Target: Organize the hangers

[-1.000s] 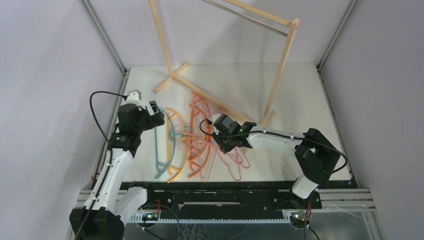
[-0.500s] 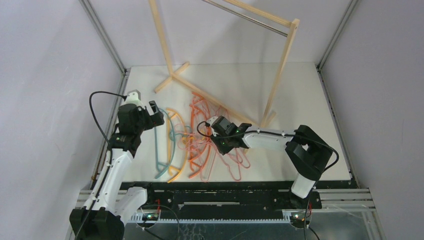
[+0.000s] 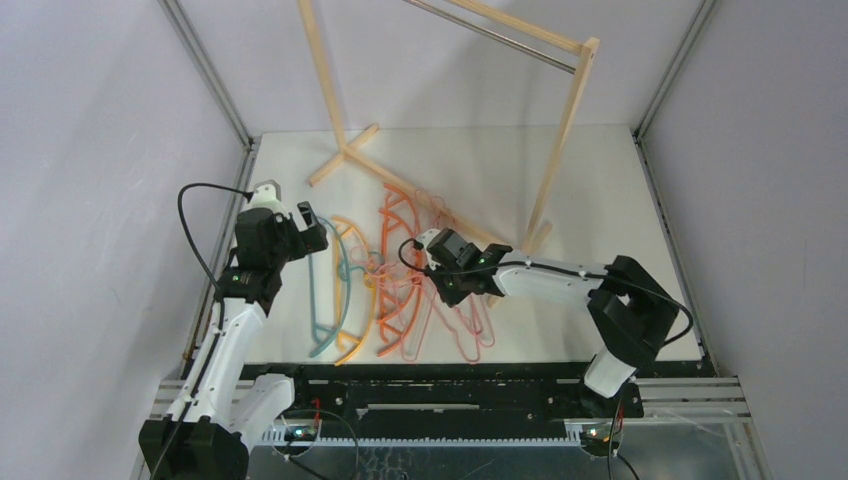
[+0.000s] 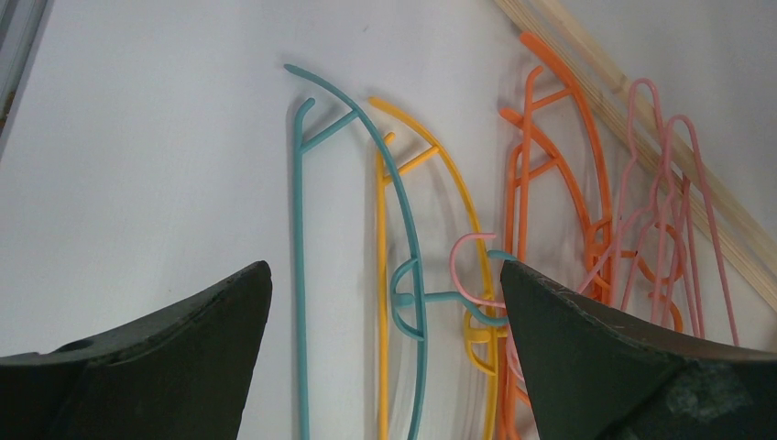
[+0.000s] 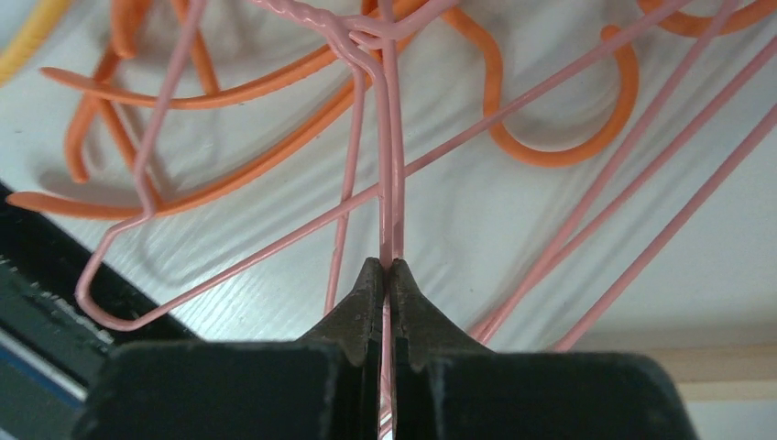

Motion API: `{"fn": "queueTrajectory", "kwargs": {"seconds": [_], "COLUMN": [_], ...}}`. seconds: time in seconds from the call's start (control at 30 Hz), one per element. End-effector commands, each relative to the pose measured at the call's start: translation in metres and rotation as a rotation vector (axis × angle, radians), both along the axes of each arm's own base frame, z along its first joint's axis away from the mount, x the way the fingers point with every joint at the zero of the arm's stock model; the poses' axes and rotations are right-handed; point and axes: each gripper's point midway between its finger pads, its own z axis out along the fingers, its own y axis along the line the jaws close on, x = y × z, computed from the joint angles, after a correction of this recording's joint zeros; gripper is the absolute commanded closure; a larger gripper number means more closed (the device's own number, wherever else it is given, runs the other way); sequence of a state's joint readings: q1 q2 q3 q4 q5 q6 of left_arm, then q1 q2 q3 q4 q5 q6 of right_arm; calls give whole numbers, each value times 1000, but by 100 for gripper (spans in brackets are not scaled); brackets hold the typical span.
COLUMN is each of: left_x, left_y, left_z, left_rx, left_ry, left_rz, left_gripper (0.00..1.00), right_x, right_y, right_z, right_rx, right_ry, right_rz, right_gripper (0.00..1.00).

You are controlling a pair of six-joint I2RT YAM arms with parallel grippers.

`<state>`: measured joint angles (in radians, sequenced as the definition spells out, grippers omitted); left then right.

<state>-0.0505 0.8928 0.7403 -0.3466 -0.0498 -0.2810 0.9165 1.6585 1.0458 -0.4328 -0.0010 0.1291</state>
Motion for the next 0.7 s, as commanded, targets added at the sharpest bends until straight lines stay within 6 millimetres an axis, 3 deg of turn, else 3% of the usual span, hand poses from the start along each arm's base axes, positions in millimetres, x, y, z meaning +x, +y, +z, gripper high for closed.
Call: {"fn": "queueTrajectory", "kwargs": {"seconds": [0.0,0.17,0.33,0.47,0.57,0.67], "left_x": [0,-1,-1,-1,-1,-1], "left_y": [2,2,4,5,5,4], "left_z": [8,6,11,12,12,12], "left_rx": [12,13,13,18,15,11], "left_ry": [-40,-37,-53,-55,-56,-60], "left_rz": [6,9,21,24,25,25], "left_gripper": [0,0,0,0,1,0], "right_x": [0,-10,-9,-20,-30,-16], "right_y": [14,26,32,47,55,56], "right_z": [56,91,122,149,156,168], "right_rx": [123,198,283,422,433,438], "right_ry": [-68,-42,-44,57,114,51], "right_rz": [19,89,83,159,210,142], "right_gripper": [100,100,100,100,100,100]}}
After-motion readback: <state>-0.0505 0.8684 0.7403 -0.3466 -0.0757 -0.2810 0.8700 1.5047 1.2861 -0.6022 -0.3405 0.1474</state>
